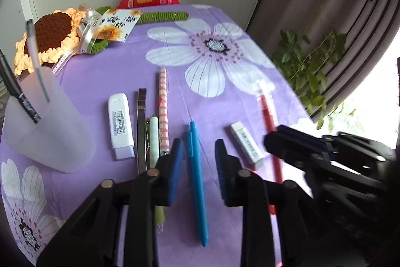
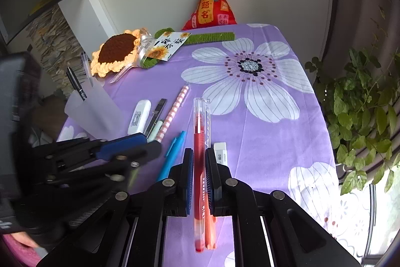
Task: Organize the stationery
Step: 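Grasp blue pen with left tool while right tool holds red pen, then carry blue and red pens with both tools and lower into frosted cup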
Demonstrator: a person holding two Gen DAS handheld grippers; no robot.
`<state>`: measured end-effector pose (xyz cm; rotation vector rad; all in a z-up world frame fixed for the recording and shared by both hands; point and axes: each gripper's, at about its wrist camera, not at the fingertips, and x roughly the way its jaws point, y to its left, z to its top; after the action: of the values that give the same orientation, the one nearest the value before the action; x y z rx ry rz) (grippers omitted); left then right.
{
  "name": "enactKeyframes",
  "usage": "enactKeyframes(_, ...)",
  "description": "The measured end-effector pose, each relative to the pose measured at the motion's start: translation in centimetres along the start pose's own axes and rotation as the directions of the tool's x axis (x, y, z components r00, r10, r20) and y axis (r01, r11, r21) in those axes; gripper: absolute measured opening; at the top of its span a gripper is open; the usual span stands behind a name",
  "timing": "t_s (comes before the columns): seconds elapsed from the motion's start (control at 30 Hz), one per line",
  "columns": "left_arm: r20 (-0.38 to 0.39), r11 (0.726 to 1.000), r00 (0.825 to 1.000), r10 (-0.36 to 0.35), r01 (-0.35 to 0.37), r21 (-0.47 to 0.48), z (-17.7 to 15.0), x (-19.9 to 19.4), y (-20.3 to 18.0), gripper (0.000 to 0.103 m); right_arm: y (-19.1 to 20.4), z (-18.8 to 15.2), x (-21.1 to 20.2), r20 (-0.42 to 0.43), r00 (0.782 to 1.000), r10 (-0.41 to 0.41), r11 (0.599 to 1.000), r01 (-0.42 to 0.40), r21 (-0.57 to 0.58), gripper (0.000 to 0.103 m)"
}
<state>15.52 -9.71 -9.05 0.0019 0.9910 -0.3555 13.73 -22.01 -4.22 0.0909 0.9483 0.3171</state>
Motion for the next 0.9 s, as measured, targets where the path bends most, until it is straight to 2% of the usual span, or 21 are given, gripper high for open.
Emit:
enactKeyframes(0.23,-0.074,0.999,0.996,0.047,-0.047,0.002,0.5,3.8,0.2,0.023,-0.8,-0.5,-0.7,0.004,1.000,-0.016,1.000,0.016,0.018,0.010)
enactKeyframes(0.27,-0.079,0.998,0.995,0.056,-0.055,0.010,0.6,4.1,0.2,0.021,-0.9,-0.5,-0.8,0.006,1.000,-0.017,1.000,0.017,0.020,0.010)
enactKeyframes(0.3,-0.072,0.997,0.995,0.068,-0.066,0.026,0.6,4.1,0.0,0.011,-1.0,-0.5,-0.9,0.007,1.000,-0.017,1.000,0.017,0.022,0.010)
enactKeyframes(0.37,-0.086,0.998,0.994,0.063,-0.061,0.028,0.9,4.2,0.1,0.010,-1.2,-0.5,-1.0,0.010,1.000,-0.016,1.000,0.016,0.026,0.010)
enactKeyframes(0.43,-0.086,0.999,0.996,0.030,-0.031,-0.013,1.1,3.8,0.8,0.010,-1.3,-0.4,-1.1,0.012,1.000,-0.017,0.999,0.017,0.030,0.010)
enactKeyframes(0.67,0.069,0.998,0.998,-0.005,0.009,-0.055,1.8,-2.2,1.6,0.010,-1.0,0.0,-1.1,0.023,1.000,-0.011,1.000,0.010,0.024,0.010)
enactKeyframes(0.83,0.191,0.997,0.982,0.007,0.008,-0.075,2.2,-6.7,2.6,0.010,0.4,0.7,-1.2,0.042,0.999,0.017,1.000,-0.017,-0.001,0.010)
enactKeyframes(0.9,0.247,0.996,0.969,0.024,-0.002,-0.090,2.3,-8.6,3.4,0.010,1.4,1.2,-1.3,0.051,0.998,0.034,0.999,-0.033,-0.020,0.010)
